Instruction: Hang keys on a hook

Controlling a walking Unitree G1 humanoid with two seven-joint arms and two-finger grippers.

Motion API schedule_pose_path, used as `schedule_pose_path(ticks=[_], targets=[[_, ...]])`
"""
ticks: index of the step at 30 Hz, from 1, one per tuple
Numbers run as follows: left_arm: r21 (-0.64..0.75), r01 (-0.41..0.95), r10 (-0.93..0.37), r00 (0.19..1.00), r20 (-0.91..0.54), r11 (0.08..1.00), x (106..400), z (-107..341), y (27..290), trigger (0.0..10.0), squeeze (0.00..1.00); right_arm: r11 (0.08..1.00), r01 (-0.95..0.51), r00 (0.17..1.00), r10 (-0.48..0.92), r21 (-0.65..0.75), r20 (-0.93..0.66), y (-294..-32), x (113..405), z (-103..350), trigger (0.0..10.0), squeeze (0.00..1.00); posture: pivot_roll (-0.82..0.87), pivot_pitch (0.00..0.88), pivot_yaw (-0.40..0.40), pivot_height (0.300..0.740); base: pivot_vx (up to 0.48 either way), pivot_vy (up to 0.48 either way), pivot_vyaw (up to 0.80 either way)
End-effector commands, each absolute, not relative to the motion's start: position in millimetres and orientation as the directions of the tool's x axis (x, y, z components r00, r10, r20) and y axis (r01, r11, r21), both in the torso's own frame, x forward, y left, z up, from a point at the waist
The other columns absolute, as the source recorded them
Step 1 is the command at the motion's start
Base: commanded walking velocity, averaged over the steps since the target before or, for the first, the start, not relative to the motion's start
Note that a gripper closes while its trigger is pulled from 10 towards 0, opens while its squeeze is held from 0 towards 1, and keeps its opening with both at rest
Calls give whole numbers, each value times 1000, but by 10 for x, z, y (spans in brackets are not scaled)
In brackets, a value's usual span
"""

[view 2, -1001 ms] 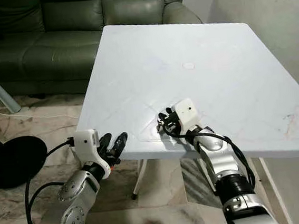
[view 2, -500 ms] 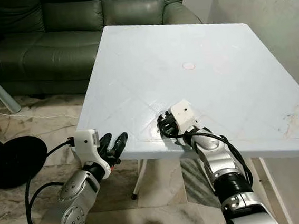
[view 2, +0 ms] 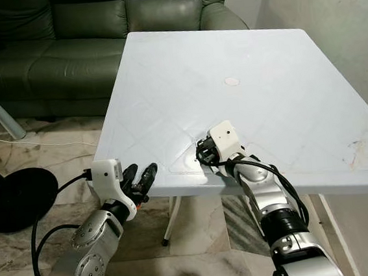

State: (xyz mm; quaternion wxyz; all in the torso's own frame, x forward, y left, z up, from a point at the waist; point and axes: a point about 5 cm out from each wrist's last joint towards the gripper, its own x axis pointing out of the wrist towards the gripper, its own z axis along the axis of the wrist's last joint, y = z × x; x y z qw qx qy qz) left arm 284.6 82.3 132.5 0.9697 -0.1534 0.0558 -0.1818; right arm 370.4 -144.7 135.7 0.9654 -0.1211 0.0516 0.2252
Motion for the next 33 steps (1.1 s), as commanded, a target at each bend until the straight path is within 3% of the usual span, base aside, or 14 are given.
schedule_pose_path(ticks=[1, 8, 10, 11, 12, 33], targets=[[-362, 340, -383, 922, -52, 868, 2806, 1324, 708, 10000, 0, 863, -461, 885, 433, -205, -172, -1460, 3699, 1350, 10000, 0, 80, 160, -72, 740, 0, 0, 0], [-361, 338, -382, 923, -54, 869, 2810, 1321, 711, 10000, 0, 839, -513, 856, 485, -181, -178, -1477, 3654, 1321, 10000, 0, 77, 167, -71, 740, 0, 0, 0], [-361, 339, -382, 923, -53, 869, 2813, 1322, 714, 10000, 0, 847, -509, 857, 484, -154, -177, -1491, 3654, 1318, 4510, 0, 76, 167, -71, 740, 0, 0, 0], [-361, 339, -382, 923, -53, 869, 2813, 1322, 714, 10000, 0, 847, -509, 857, 484, -154, -177, -1491, 3654, 1318, 4510, 0, 76, 167, -71, 740, 0, 0, 0], [-361, 339, -382, 923, -53, 869, 2816, 1323, 715, 10000, 0, 849, -502, 863, 479, -166, -162, -1505, 3654, 1337, 0, 0, 75, 169, -69, 740, 0, 0, 0], [-358, 337, -379, 924, -52, 871, 2835, 1331, 716, 10000, 0, 847, -508, 861, 494, -159, -118, -1554, 3645, 1401, 0, 0, 73, 170, -66, 740, 0, 0, 0]])
